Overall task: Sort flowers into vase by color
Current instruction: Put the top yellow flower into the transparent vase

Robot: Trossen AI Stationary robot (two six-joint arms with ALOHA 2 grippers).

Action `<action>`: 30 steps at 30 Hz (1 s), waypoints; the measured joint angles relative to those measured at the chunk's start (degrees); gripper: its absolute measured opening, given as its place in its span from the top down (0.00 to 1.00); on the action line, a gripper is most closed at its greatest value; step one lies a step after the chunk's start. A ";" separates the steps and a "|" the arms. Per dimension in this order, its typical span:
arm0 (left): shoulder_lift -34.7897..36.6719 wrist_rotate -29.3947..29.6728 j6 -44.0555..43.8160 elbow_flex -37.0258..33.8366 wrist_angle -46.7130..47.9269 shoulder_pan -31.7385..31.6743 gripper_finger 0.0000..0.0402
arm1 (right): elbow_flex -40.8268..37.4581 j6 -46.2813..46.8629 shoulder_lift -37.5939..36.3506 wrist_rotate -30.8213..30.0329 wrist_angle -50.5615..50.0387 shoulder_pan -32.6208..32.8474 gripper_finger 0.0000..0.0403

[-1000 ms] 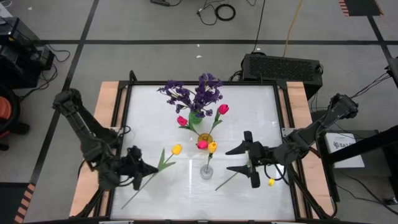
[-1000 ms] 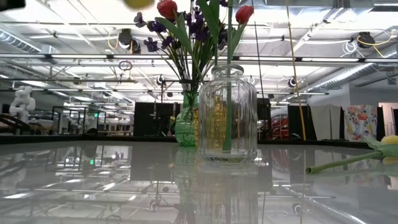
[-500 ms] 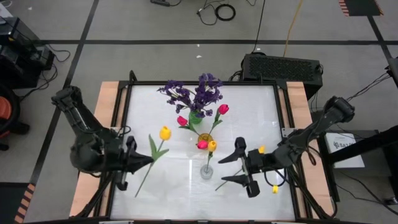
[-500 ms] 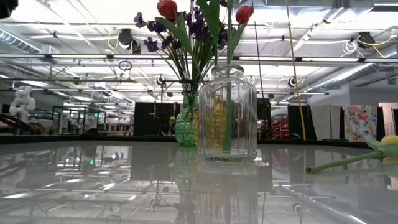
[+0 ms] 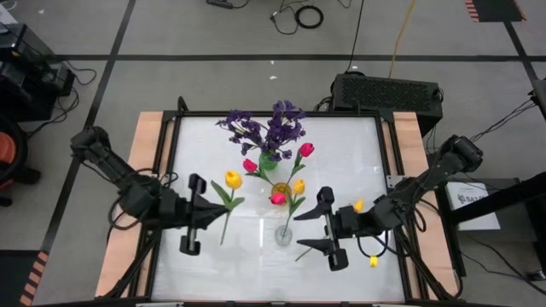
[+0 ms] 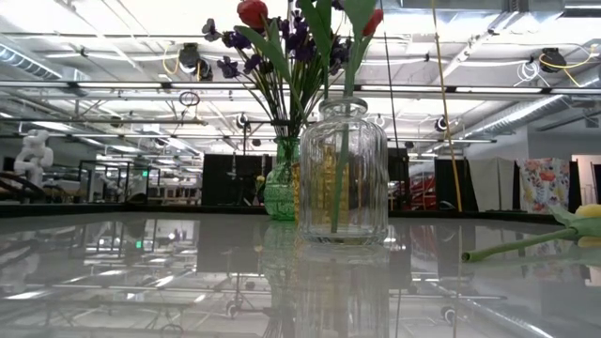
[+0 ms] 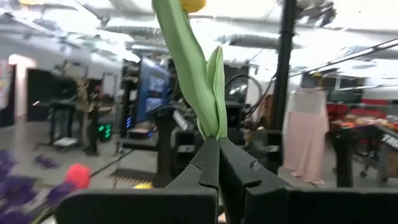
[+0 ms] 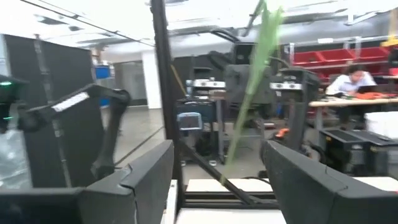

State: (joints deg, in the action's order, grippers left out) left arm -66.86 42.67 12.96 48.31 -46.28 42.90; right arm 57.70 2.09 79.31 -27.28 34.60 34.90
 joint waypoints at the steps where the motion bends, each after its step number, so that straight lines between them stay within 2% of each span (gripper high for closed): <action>1: -0.68 -1.69 -0.23 0.00 -0.90 -0.92 1.00 | -0.01 -0.03 0.00 -0.73 -0.29 -0.01 0.40; 8: -7.58 -7.11 -0.53 0.10 -8.73 -5.10 1.00 | 0.07 -0.69 0.00 -1.37 -0.48 -0.01 0.40; 15: -15.13 -13.39 -0.55 6.60 -10.56 -6.66 1.00 | 0.09 -1.11 0.00 -1.25 -0.41 -0.01 0.40; 23: -24.92 -13.70 3.19 17.30 -6.39 -7.05 1.00 | 0.10 -0.89 0.00 -1.14 -0.10 -0.01 0.40; 30: -29.42 -13.68 3.99 23.29 -5.01 -7.26 1.00 | 0.10 1.64 0.00 -0.88 -0.72 0.01 0.40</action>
State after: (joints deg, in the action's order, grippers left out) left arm -96.27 28.99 16.95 71.61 -51.29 35.65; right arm 57.80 3.73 79.31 -28.16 33.87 34.91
